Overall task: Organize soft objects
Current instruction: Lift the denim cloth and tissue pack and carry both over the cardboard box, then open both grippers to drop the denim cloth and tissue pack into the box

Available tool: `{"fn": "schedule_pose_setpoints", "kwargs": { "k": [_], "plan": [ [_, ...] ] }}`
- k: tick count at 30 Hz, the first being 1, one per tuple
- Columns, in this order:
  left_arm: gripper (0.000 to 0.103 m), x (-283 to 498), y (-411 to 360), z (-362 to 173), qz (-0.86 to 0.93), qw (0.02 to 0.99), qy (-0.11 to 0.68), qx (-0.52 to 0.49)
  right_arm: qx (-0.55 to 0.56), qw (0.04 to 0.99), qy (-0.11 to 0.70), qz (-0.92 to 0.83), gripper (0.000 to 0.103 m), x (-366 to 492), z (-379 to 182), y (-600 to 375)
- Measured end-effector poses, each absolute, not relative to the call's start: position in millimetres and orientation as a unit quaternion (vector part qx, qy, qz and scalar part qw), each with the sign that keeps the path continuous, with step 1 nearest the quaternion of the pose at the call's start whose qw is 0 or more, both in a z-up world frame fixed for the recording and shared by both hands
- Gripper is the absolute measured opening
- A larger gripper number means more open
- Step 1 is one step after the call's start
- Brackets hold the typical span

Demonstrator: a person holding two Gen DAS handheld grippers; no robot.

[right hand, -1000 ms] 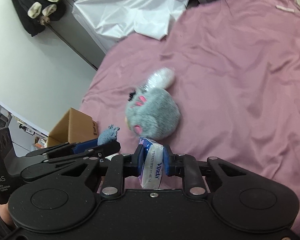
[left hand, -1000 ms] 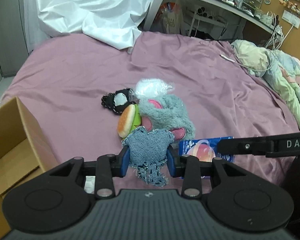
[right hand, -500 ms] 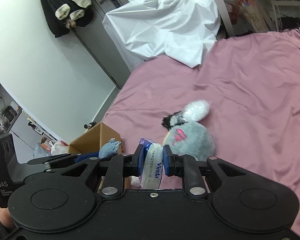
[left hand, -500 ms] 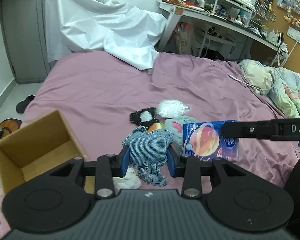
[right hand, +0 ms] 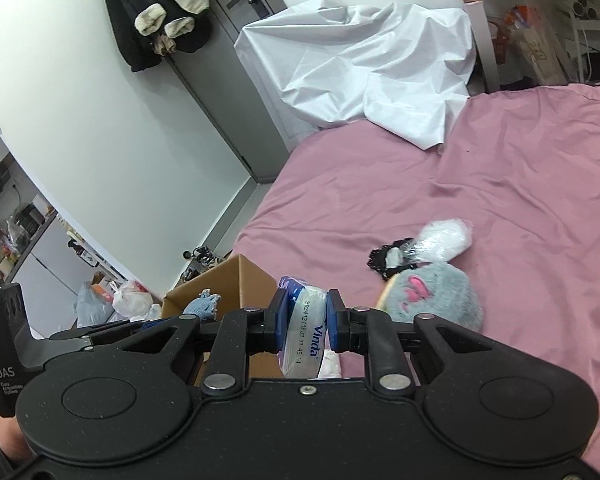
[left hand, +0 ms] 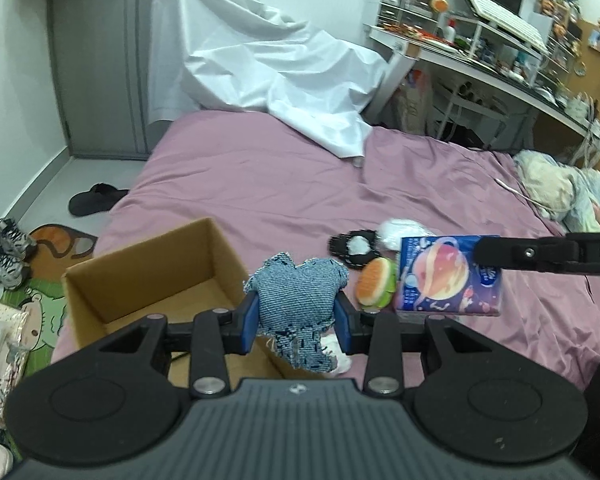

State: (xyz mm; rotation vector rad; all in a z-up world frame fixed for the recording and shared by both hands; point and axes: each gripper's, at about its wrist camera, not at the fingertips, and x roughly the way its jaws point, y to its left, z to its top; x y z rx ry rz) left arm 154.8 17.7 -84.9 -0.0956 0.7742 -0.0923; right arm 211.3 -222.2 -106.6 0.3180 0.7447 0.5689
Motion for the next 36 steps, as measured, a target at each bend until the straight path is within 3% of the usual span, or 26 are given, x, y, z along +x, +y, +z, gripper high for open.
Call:
{"fn": "schedule_pose_setpoints", "kwargs": {
  "k": [29,36],
  "plan": [
    [0.04,179,111,-129,0.053,0.917,0.381,-0.102,0.098,0.859,0.369,0.34,0.02,240,-107,-126],
    [0.05,181,120,-127,0.074,0.921,0.37,-0.096,0.081,0.853,0.372,0.358,0.02,251,-106,-102]
  ]
}}
